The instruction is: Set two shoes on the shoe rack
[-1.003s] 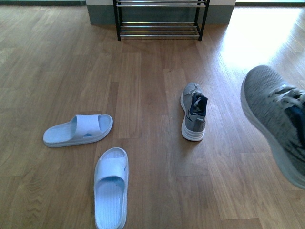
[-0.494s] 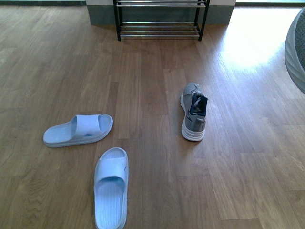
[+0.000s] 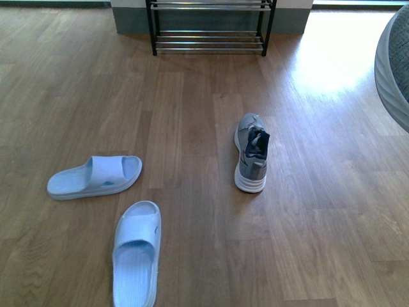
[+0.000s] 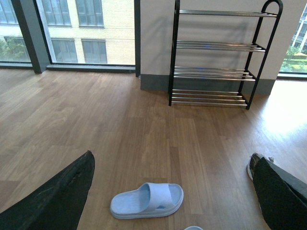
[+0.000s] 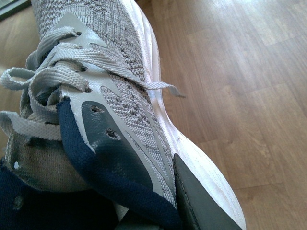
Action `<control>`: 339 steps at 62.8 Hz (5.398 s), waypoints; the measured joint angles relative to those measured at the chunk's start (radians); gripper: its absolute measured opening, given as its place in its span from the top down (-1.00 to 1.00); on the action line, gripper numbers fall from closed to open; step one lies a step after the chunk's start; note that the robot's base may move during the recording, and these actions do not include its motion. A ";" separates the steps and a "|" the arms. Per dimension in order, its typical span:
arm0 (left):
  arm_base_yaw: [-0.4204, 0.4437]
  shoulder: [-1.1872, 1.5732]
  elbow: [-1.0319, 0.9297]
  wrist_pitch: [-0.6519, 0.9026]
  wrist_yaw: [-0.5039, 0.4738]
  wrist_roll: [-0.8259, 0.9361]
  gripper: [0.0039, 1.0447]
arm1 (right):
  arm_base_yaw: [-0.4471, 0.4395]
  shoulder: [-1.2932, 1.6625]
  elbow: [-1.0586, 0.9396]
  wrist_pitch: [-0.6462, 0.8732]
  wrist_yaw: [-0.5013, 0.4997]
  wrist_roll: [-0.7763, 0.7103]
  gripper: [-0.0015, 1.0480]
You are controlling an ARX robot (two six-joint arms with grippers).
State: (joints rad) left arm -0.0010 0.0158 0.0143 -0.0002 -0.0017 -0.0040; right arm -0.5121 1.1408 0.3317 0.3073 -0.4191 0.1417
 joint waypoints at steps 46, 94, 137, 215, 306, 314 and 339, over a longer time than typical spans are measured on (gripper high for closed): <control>0.000 0.000 0.000 0.000 0.003 0.000 -0.83 | -0.005 0.000 0.000 -0.001 0.011 0.000 0.97; 0.000 0.000 0.000 0.000 0.002 0.000 -0.83 | 0.000 -0.001 0.000 -0.001 0.001 0.000 0.97; -0.441 1.644 0.608 0.167 -0.330 -0.124 -0.83 | -0.001 -0.001 0.000 -0.001 0.003 0.000 0.97; -0.631 2.816 1.636 -0.050 -0.221 -0.282 -0.83 | -0.001 -0.001 0.000 -0.001 0.003 0.000 0.97; -0.572 2.681 1.411 0.088 -0.294 -0.448 0.97 | -0.001 -0.001 0.000 -0.001 0.003 0.000 0.97; -0.542 2.523 1.297 0.147 -0.319 -0.468 0.97 | -0.001 -0.001 0.000 -0.001 0.003 0.000 0.97; -0.430 1.816 0.818 0.238 -0.417 -0.499 0.97 | -0.001 -0.001 0.000 -0.001 0.003 0.000 0.97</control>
State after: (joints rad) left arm -0.4305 1.8320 0.8322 0.2382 -0.4191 -0.5034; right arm -0.5129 1.1400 0.3313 0.3065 -0.4160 0.1417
